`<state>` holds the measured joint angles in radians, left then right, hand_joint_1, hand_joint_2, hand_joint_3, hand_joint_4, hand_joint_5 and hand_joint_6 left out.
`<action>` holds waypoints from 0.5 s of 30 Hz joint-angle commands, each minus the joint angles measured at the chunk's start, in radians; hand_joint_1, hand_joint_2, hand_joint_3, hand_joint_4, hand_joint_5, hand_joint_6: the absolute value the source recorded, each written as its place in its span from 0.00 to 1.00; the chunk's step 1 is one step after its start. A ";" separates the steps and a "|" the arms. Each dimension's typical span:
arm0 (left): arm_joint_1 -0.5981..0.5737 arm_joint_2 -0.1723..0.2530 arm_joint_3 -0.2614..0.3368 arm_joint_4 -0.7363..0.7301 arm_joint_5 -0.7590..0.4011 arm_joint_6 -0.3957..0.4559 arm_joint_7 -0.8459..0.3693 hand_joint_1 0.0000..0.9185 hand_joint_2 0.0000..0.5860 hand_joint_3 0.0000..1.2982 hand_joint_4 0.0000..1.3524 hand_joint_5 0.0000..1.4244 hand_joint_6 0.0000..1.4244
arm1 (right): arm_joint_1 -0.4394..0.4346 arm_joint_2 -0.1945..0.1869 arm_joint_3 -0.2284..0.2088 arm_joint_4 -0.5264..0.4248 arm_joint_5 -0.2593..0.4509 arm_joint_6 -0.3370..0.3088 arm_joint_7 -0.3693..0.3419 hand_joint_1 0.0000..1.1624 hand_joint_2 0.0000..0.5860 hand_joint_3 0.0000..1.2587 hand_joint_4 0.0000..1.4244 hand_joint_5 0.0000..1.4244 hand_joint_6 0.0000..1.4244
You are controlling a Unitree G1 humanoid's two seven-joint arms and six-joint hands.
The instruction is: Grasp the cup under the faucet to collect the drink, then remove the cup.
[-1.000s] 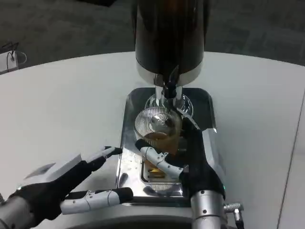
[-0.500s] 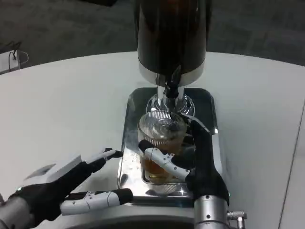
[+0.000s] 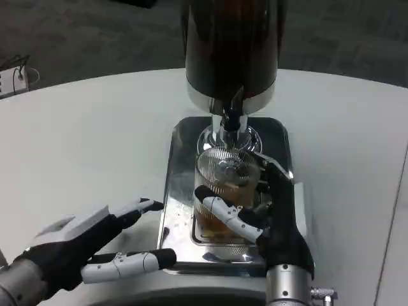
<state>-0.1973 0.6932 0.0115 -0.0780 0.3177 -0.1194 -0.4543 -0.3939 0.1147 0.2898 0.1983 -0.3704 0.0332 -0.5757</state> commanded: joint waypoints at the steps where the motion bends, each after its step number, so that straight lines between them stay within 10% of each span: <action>1: -0.013 0.004 -0.016 0.029 -0.007 -0.020 -0.010 0.00 0.04 0.09 0.02 0.05 0.08 | 0.054 0.035 -0.009 -0.056 -0.001 -0.029 0.000 0.77 0.49 0.60 0.66 0.75 0.86; 15: -0.062 -0.007 -0.042 0.088 -0.003 -0.048 0.004 0.00 0.04 0.09 0.02 0.05 0.08 | 0.133 -0.026 -0.049 -0.191 0.018 -0.046 0.128 0.77 0.48 0.71 0.75 0.85 0.95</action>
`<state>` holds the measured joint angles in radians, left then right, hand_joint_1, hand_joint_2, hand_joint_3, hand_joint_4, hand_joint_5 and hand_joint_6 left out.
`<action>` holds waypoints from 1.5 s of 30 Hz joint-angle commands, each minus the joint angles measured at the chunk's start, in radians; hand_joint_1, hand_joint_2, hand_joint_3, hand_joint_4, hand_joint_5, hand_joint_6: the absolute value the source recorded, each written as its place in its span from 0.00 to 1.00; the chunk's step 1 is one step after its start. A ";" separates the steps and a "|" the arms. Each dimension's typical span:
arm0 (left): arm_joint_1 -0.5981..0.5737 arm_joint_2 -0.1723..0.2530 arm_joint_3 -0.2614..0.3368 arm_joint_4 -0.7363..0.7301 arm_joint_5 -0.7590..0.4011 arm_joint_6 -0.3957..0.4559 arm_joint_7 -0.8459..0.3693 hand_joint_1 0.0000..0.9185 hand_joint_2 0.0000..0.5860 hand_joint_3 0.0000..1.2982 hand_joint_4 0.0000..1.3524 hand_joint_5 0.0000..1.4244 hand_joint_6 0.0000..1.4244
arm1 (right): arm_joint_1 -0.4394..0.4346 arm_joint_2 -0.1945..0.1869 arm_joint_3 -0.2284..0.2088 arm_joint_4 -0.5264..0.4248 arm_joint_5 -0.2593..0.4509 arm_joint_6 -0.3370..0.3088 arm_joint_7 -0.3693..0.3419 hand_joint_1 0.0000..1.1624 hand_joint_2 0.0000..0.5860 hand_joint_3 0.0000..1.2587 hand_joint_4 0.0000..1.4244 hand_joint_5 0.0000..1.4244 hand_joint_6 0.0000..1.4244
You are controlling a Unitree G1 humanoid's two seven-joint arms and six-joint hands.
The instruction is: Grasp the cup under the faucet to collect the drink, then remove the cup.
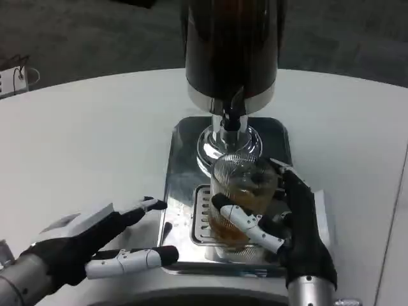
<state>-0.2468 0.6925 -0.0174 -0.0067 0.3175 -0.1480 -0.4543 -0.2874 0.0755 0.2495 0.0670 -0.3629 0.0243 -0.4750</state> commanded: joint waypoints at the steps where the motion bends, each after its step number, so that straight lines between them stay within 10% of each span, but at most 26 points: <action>1: -0.014 -0.008 -0.014 0.019 -0.003 -0.022 0.006 0.00 0.04 0.09 0.02 0.05 0.08 | 0.032 0.012 -0.011 -0.070 0.010 -0.036 0.035 0.77 0.47 0.71 0.75 0.85 0.95; 17: -0.030 -0.024 -0.006 -0.050 0.008 -0.067 0.041 0.00 0.05 0.06 0.00 0.03 0.08 | 0.170 -0.032 -0.048 -0.263 -0.001 -0.030 0.143 0.77 0.45 0.73 0.76 0.87 0.98; 45: 0.191 0.070 0.108 -0.297 -0.113 -0.089 -0.079 0.00 0.05 0.02 0.00 0.00 0.03 | 0.492 -0.130 -0.125 -0.663 0.042 0.017 0.412 0.77 0.44 0.76 0.79 0.89 1.00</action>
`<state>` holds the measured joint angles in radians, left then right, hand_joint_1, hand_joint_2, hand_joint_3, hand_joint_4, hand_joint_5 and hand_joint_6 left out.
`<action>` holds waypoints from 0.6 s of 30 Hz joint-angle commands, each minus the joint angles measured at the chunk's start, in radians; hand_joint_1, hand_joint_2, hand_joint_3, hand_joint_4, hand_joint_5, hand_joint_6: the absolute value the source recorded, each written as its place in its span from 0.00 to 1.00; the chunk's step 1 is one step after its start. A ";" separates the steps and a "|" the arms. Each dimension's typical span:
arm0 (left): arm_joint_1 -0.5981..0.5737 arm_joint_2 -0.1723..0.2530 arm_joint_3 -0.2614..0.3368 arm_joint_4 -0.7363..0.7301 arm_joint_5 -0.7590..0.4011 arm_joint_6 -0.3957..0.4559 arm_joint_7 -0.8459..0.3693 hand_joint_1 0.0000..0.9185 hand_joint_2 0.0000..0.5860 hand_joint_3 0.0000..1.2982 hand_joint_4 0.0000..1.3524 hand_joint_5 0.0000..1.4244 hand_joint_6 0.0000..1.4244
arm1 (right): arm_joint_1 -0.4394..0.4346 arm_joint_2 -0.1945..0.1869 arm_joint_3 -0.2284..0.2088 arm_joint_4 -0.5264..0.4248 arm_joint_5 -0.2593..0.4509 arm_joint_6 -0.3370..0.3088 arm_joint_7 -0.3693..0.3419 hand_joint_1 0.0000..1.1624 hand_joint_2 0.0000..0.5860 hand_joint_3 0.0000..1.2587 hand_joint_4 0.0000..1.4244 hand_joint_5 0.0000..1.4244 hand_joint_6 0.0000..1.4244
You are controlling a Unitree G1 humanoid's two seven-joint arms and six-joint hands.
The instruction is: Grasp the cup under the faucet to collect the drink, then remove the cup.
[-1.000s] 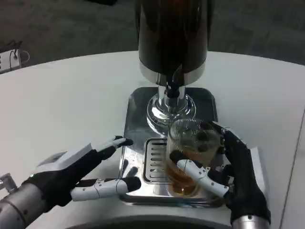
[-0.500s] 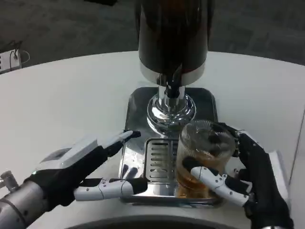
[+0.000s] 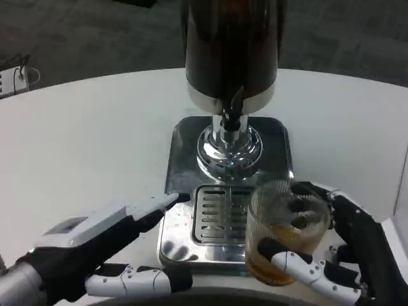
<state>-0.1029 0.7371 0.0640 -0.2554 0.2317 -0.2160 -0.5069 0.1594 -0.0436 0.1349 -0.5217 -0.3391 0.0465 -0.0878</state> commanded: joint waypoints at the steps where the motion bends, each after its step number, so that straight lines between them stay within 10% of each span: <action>1: 0.064 0.029 0.036 -0.067 -0.036 -0.022 -0.032 0.00 0.05 0.02 0.00 0.00 0.03 | 0.056 -0.013 -0.013 -0.084 0.020 -0.005 0.032 0.77 0.44 0.76 0.80 0.89 1.00; 18: 0.174 0.049 0.110 -0.184 -0.105 -0.015 -0.095 0.00 0.06 0.00 0.00 0.00 0.01 | 0.201 -0.067 -0.076 -0.277 0.071 0.035 0.155 0.77 0.44 0.77 0.80 0.90 1.00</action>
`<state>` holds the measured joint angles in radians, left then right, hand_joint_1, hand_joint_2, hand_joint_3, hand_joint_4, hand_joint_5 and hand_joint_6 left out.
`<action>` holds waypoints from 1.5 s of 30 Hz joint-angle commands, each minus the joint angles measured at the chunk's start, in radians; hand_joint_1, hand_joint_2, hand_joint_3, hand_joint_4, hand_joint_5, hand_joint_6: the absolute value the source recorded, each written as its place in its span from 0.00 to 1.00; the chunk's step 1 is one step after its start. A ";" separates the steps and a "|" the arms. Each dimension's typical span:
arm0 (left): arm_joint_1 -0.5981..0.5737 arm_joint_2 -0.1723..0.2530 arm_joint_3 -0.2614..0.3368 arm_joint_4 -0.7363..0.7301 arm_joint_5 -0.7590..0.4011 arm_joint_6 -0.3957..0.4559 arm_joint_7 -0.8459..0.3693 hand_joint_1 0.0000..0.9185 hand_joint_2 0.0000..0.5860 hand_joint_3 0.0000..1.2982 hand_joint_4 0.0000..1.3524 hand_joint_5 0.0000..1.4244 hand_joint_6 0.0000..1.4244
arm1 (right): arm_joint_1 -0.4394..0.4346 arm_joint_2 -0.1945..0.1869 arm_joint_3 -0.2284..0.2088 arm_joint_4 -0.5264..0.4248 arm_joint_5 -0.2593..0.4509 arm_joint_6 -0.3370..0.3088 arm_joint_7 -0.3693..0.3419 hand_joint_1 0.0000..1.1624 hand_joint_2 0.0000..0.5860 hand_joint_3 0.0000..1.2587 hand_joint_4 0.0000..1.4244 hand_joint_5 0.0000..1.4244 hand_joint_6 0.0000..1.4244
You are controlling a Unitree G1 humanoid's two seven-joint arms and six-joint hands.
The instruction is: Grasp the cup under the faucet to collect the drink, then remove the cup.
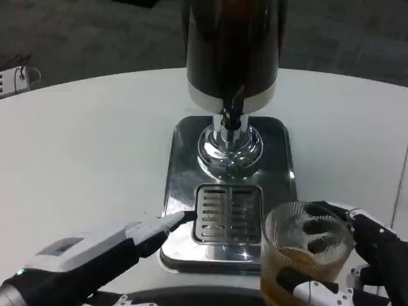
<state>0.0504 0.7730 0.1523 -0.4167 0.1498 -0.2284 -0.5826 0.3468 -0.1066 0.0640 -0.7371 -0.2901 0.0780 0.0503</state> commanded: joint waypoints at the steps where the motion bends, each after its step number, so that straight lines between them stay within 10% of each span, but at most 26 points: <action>1: 0.024 0.013 0.023 -0.027 -0.027 -0.001 -0.022 0.00 0.06 0.00 0.00 0.00 0.01 | 0.017 -0.006 -0.007 -0.069 0.023 0.004 0.021 0.77 0.44 0.77 0.80 0.90 1.00; 45: 0.066 0.012 0.064 -0.155 0.151 0.025 -0.009 0.00 0.07 0.00 0.00 0.00 0.00 | 0.029 -0.040 -0.048 -0.153 0.042 0.034 0.092 0.76 0.43 0.78 0.81 0.91 1.00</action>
<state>0.1081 0.7863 0.2065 -0.5605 0.2875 -0.2127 -0.5996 0.3794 -0.1492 0.0167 -0.8619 -0.2694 0.1269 0.1413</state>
